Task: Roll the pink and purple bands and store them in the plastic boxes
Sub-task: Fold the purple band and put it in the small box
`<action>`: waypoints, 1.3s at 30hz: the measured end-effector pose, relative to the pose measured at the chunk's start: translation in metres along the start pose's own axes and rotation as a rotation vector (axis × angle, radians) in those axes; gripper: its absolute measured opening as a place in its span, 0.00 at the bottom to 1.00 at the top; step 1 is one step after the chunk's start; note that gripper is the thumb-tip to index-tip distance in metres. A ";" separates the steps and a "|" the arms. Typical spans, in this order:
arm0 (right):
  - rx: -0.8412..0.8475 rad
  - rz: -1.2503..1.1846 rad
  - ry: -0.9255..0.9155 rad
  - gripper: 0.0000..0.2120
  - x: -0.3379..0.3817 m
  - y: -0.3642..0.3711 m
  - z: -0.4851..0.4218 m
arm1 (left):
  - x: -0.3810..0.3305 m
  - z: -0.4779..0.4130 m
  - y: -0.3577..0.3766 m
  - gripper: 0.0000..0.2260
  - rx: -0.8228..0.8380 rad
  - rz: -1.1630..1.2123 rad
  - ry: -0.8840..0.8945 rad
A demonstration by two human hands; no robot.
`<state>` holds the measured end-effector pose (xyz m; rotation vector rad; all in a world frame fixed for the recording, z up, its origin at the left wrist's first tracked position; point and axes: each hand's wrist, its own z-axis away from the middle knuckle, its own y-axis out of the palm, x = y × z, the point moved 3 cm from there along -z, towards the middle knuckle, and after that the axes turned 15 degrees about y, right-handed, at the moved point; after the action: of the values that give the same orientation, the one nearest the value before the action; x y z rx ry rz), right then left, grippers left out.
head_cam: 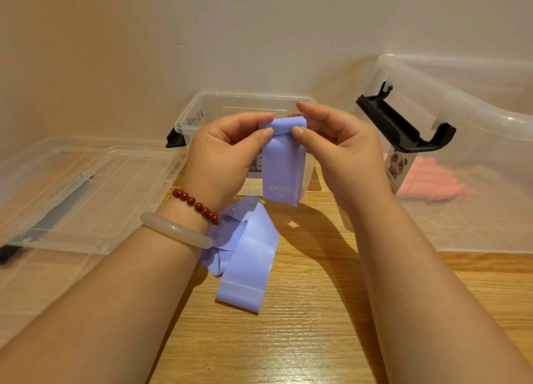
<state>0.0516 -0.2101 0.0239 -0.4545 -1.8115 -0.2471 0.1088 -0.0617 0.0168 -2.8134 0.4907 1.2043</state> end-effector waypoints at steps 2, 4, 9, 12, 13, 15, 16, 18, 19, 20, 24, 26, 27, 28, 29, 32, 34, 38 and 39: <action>-0.025 0.057 -0.023 0.16 0.000 0.001 0.001 | -0.001 -0.001 0.000 0.11 -0.005 0.009 0.013; -0.048 0.153 -0.066 0.16 -0.001 0.002 0.002 | -0.001 -0.001 0.000 0.10 -0.011 0.016 0.025; -0.064 0.319 -0.157 0.19 -0.001 0.007 0.006 | -0.001 0.000 -0.001 0.10 -0.011 0.017 0.055; -0.067 0.397 -0.219 0.21 0.000 0.009 0.007 | 0.000 0.000 -0.001 0.11 -0.009 0.011 0.065; -0.071 0.413 -0.230 0.21 -0.001 0.009 0.006 | 0.000 0.000 -0.001 0.11 -0.007 0.012 0.066; -0.092 0.383 -0.217 0.18 -0.001 0.008 0.005 | 0.000 0.000 0.000 0.12 0.003 0.005 0.070; -0.109 0.348 -0.200 0.16 0.000 0.007 0.005 | -0.001 0.000 0.000 0.12 0.009 -0.002 0.075; -0.136 0.267 -0.155 0.13 0.000 0.004 0.002 | -0.001 0.000 0.002 0.14 0.012 0.014 0.069; -0.127 0.212 -0.125 0.10 -0.001 0.003 0.002 | -0.001 0.001 0.003 0.15 0.011 0.041 0.052; -0.106 0.150 -0.100 0.09 0.000 0.003 0.002 | 0.000 0.001 0.003 0.16 0.010 0.066 0.033; -0.044 0.023 -0.069 0.10 0.004 0.001 0.004 | 0.003 0.002 0.005 0.12 0.050 0.107 -0.036; -0.027 0.005 -0.066 0.11 0.005 0.000 0.004 | 0.003 0.003 0.007 0.11 0.080 0.111 -0.059; -0.021 -0.005 -0.065 0.11 0.005 0.000 0.004 | 0.003 0.004 0.007 0.11 0.083 0.110 -0.063; -0.018 -0.010 -0.064 0.11 0.004 0.000 0.003 | 0.003 0.003 0.006 0.11 0.081 0.110 -0.065; -0.015 -0.009 -0.064 0.12 0.004 0.000 0.003 | 0.003 0.003 0.006 0.11 0.077 0.112 -0.064; -0.005 0.010 -0.072 0.12 0.004 0.001 0.002 | 0.003 0.002 0.003 0.09 0.048 0.122 -0.069; 0.008 0.019 -0.073 0.12 0.003 0.002 0.003 | 0.002 0.002 0.003 0.08 0.006 0.123 -0.068; 0.044 0.041 -0.055 0.11 0.003 0.003 0.005 | -0.001 0.001 0.003 0.09 -0.007 0.076 -0.040; 0.047 0.028 -0.043 0.10 0.003 0.003 0.005 | -0.001 0.001 0.003 0.09 0.002 0.068 -0.035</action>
<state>0.0484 -0.2047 0.0253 -0.4552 -1.8476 -0.1761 0.1063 -0.0637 0.0171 -2.7899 0.5890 1.2616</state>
